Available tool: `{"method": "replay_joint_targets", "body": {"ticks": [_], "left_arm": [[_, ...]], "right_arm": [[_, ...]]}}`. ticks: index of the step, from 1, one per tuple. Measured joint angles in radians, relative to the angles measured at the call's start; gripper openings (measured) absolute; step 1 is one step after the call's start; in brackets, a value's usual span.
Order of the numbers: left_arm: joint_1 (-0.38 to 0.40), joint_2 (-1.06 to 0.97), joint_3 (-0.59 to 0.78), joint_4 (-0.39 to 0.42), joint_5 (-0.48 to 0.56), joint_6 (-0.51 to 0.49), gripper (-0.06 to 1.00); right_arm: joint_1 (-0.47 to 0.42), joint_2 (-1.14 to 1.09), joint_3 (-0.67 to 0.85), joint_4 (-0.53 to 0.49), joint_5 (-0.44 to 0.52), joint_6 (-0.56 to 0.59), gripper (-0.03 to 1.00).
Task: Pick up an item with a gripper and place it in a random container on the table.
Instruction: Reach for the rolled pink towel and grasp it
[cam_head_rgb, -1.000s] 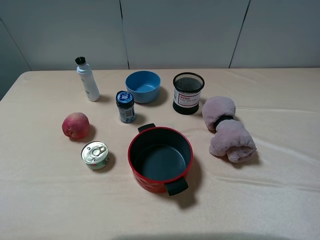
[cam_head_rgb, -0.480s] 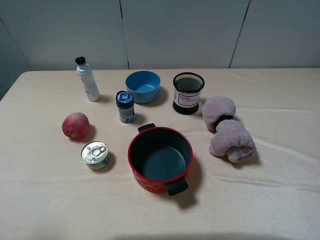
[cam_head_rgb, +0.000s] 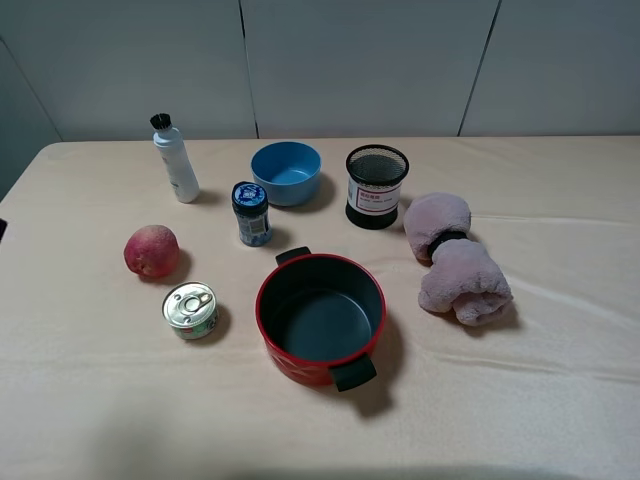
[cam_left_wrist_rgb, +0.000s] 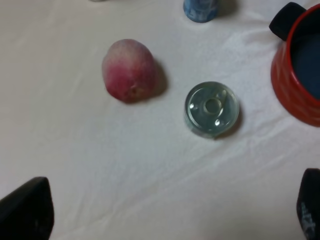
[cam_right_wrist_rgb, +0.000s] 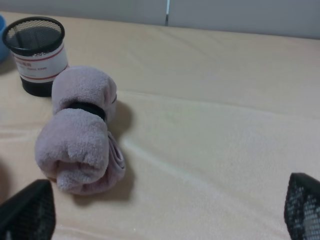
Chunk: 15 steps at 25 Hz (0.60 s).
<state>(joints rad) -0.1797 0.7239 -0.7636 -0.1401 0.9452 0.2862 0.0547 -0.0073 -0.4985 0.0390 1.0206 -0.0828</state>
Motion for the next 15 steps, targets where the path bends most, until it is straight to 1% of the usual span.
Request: {"method": "replay_joint_targets", "body": {"ticks": [5, 13, 15], "left_arm": [[-0.114, 0.143, -0.083, 0.023, -0.008, 0.022, 0.99], [-0.251, 0.377, -0.245, 0.031, -0.022, 0.028, 0.99], [-0.283, 0.431, -0.288, 0.033, -0.022, 0.047, 0.99]], "right_arm": [[0.000, 0.000, 0.000, 0.000, 0.000, 0.000, 0.69], [0.000, 0.000, 0.000, 0.000, 0.000, 0.000, 0.69], [0.000, 0.000, 0.000, 0.000, 0.000, 0.000, 0.69]]}}
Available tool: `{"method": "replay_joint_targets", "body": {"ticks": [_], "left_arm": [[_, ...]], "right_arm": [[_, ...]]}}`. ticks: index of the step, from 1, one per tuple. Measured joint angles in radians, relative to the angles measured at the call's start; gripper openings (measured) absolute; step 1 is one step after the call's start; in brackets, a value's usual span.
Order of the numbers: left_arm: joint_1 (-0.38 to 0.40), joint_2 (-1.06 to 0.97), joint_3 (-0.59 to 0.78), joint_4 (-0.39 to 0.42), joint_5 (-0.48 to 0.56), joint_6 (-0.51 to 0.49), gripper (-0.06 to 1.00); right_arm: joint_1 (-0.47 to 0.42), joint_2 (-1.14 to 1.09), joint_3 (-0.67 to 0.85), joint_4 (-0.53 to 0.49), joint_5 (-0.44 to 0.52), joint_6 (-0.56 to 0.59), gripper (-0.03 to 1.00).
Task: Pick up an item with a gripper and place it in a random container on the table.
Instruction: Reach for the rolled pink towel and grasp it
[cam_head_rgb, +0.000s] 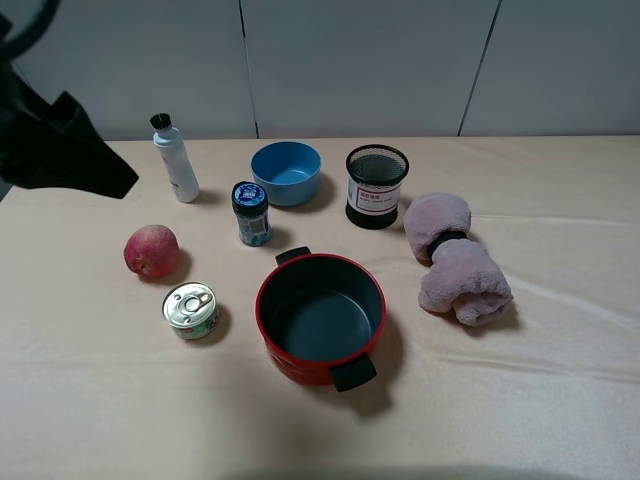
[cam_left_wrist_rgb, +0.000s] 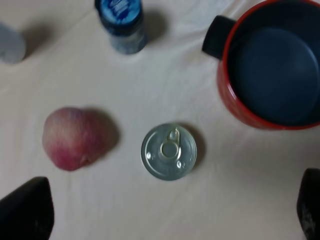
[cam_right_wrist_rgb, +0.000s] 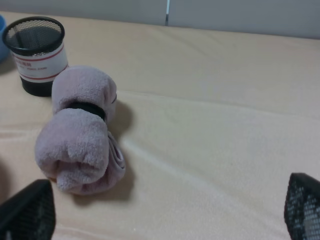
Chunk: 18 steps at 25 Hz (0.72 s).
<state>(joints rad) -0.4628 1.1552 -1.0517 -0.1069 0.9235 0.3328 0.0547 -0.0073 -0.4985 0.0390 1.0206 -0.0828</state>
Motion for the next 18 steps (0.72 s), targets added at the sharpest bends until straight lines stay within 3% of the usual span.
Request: {"method": "replay_joint_targets", "body": {"ticks": [18], "left_arm": [[-0.262, 0.465, -0.448, 0.007, 0.024, 0.108, 0.99]], "right_arm": [[0.000, 0.000, 0.000, 0.000, 0.000, 0.000, 0.69]]}}
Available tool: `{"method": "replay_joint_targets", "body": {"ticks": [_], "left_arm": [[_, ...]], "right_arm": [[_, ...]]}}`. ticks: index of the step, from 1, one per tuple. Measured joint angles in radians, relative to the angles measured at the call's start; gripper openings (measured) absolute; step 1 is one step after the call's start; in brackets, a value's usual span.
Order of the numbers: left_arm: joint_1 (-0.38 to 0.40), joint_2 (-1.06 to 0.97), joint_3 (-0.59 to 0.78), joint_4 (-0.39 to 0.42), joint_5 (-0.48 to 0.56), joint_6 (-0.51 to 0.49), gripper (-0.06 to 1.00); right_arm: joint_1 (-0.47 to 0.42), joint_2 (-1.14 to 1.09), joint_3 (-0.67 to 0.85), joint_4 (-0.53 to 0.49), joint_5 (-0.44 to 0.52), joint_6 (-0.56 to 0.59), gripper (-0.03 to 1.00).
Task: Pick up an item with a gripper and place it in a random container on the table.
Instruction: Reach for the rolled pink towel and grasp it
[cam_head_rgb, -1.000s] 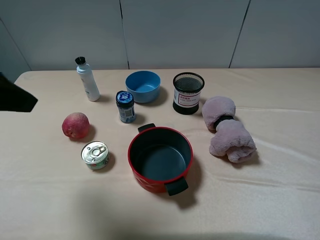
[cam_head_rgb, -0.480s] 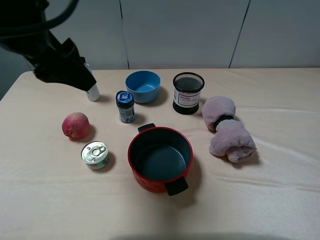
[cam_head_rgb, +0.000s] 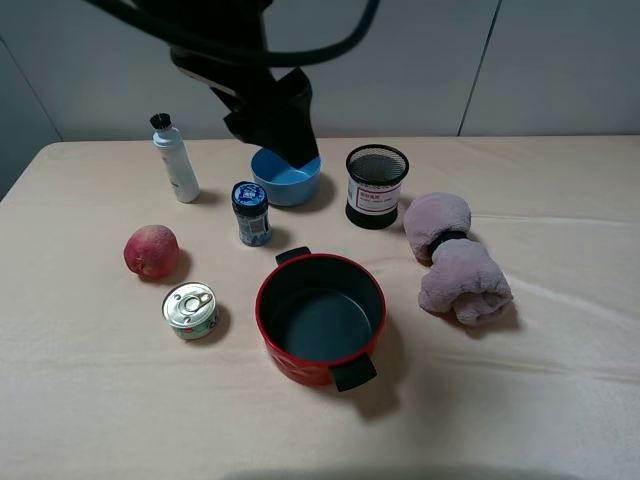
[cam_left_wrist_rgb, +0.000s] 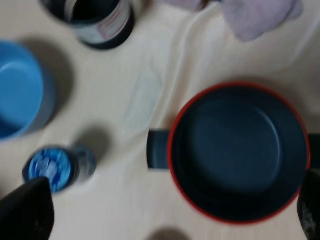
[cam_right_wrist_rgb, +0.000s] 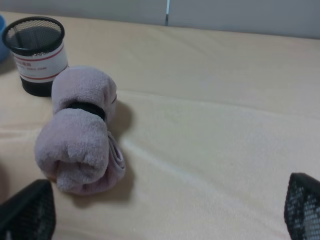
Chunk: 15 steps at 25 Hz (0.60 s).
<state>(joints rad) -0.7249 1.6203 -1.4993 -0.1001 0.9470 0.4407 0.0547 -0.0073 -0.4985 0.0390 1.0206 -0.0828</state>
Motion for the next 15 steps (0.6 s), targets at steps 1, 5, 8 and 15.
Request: {"method": "replay_joint_targets", "body": {"ticks": [1, 5, 8, 15], "left_arm": [[-0.014, 0.025, -0.027, 0.001, 0.002, 0.002, 0.99], [-0.061, 0.116, -0.133, 0.002, 0.025, 0.021, 0.99], [-0.099, 0.180, -0.211, 0.023, 0.054, 0.050, 0.99], [-0.176, 0.313, -0.358, 0.125, 0.109, 0.190, 0.99]], "right_arm": [[0.000, 0.000, 0.000, 0.000, 0.000, 0.000, 0.69], [0.000, 0.000, 0.000, 0.000, 0.000, 0.000, 0.69], [0.000, 0.000, 0.000, 0.000, 0.000, 0.000, 0.69], [0.000, 0.000, 0.000, 0.000, 0.000, 0.000, 0.69]]}}
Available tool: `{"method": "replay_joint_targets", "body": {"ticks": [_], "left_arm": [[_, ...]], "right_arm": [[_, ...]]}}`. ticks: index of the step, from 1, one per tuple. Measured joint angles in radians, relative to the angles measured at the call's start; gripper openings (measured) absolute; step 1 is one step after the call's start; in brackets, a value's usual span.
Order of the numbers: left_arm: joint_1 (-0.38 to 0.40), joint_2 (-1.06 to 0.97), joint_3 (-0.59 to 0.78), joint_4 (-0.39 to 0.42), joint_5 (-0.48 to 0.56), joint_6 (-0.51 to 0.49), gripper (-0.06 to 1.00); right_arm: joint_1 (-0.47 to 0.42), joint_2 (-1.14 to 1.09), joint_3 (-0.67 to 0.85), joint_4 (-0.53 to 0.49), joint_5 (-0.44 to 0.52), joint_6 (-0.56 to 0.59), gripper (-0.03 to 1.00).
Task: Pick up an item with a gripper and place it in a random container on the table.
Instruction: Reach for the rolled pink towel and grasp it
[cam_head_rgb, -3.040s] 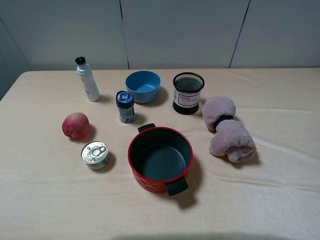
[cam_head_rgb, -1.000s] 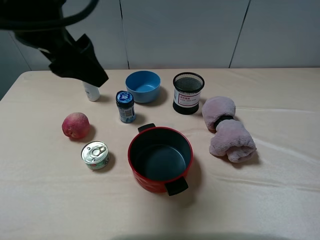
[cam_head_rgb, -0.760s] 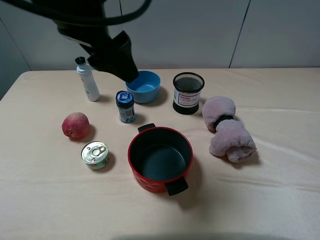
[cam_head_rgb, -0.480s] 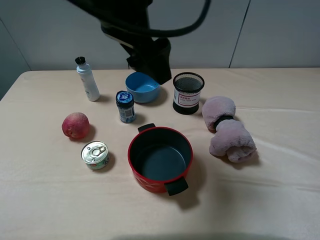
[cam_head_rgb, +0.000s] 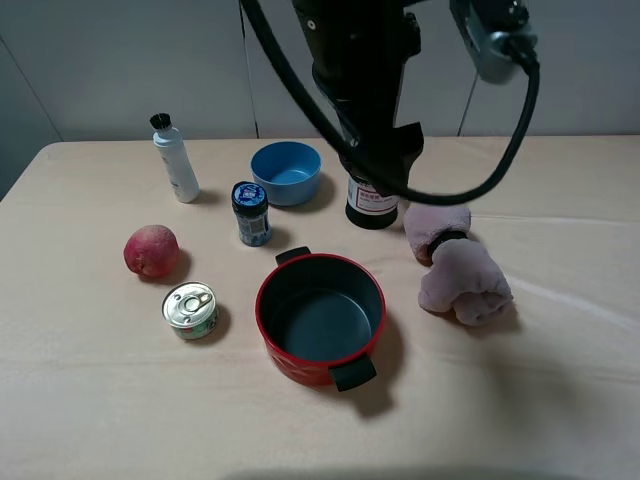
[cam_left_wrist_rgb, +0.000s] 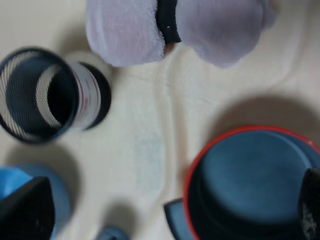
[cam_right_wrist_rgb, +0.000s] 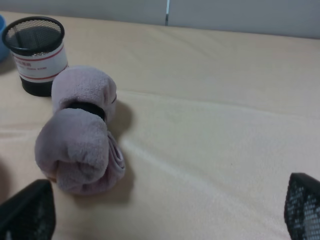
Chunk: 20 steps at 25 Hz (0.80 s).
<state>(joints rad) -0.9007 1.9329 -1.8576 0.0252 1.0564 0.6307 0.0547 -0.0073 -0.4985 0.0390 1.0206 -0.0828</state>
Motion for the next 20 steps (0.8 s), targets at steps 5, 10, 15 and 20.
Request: {"method": "replay_joint_targets", "body": {"ticks": [5, 10, 15, 20], "left_arm": [[-0.039, 0.059, -0.053, 0.067, 0.000, 0.144, 0.99], [-0.080, 0.101, -0.064, 0.149, -0.048, 0.293, 0.99], [-0.118, 0.156, -0.069, 0.202, -0.133, 0.436, 0.99], [-0.138, 0.222, -0.069, 0.209, -0.239, 0.552, 0.99]], "right_arm": [[0.000, 0.000, 0.000, 0.000, 0.000, 0.000, 0.69], [0.000, 0.000, 0.000, 0.000, 0.000, 0.000, 0.69], [0.000, 0.000, 0.000, 0.000, 0.000, 0.000, 0.69], [0.000, 0.000, 0.000, 0.000, 0.000, 0.000, 0.69]]}}
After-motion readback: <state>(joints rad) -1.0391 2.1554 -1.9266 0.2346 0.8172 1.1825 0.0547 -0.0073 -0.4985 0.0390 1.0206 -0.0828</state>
